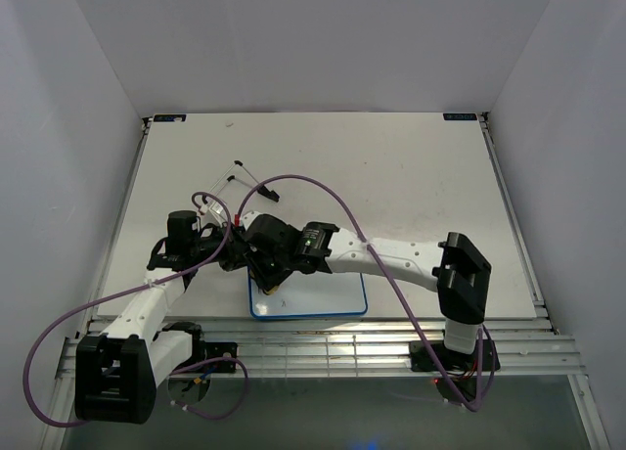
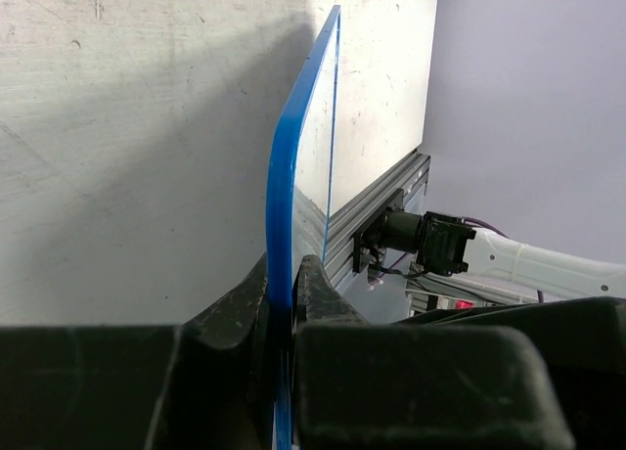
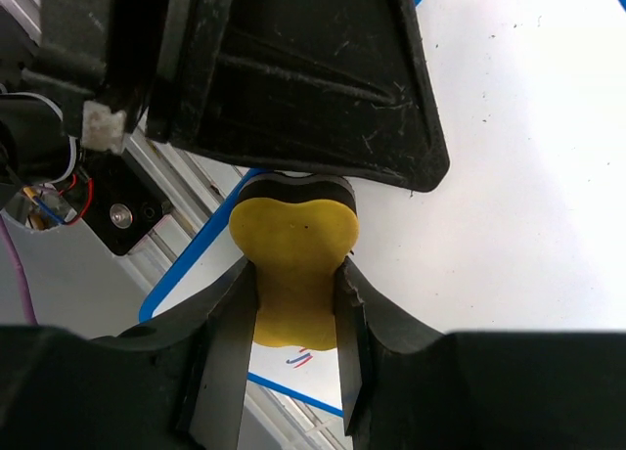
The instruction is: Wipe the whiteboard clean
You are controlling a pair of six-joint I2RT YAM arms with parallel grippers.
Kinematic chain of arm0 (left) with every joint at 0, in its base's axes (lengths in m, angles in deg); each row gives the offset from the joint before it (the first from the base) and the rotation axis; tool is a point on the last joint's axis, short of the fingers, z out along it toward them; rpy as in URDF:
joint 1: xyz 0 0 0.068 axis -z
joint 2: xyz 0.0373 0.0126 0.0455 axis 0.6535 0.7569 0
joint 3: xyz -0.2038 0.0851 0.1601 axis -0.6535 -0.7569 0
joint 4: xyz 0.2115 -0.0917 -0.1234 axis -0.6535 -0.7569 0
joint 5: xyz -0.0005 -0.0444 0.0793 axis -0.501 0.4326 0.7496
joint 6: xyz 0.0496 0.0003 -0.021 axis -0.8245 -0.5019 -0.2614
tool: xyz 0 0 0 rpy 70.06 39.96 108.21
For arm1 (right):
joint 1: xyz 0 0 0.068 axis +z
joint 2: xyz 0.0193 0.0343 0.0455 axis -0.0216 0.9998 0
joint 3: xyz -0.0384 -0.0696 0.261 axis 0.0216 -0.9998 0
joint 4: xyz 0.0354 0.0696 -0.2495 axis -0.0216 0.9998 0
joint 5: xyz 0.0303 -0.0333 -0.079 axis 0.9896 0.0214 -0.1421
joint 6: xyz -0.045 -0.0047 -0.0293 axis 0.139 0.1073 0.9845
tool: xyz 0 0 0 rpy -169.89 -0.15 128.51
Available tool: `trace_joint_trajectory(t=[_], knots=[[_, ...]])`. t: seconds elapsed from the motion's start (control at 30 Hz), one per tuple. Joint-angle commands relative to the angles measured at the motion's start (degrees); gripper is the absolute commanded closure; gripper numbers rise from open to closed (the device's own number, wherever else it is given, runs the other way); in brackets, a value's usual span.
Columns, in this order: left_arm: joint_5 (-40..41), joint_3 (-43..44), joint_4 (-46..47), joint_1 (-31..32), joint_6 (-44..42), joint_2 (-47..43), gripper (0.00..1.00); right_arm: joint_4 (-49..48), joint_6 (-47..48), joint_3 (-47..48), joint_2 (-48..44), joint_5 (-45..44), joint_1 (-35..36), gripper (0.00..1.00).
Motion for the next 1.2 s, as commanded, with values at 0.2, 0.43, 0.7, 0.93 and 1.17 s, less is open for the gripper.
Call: trace_joint_trajectory(t=[0.2, 0.43, 0.7, 0.93, 1.17], knots=[[2.83, 1.69, 2.67, 1.09, -1.60, -1.75, 1.00, -4.01, 1.14, -7.14, 0.37, 0.96, 6.46, 0.92], [3.18, 1.86, 2.49, 1.09, -1.69, -1.57, 1.00, -5.68, -1.14, -12.58, -1.21, -0.62, 7.25, 0.92], [2.47, 1.86, 2.49, 1.09, -1.78, -1.22, 1.00, -11.03, -8.87, -30.40, -8.85, -9.14, 2.78, 0.92], [1.42, 1.69, 2.93, 1.09, -1.69, -0.87, 1.00, -13.85, -10.82, -36.14, -13.51, -14.15, -3.90, 0.92], [1.07, 1.69, 3.20, 1.09, -1.69, -0.26, 1.00, -13.94, -9.06, -27.12, -10.36, -13.46, -1.28, 0.92]])
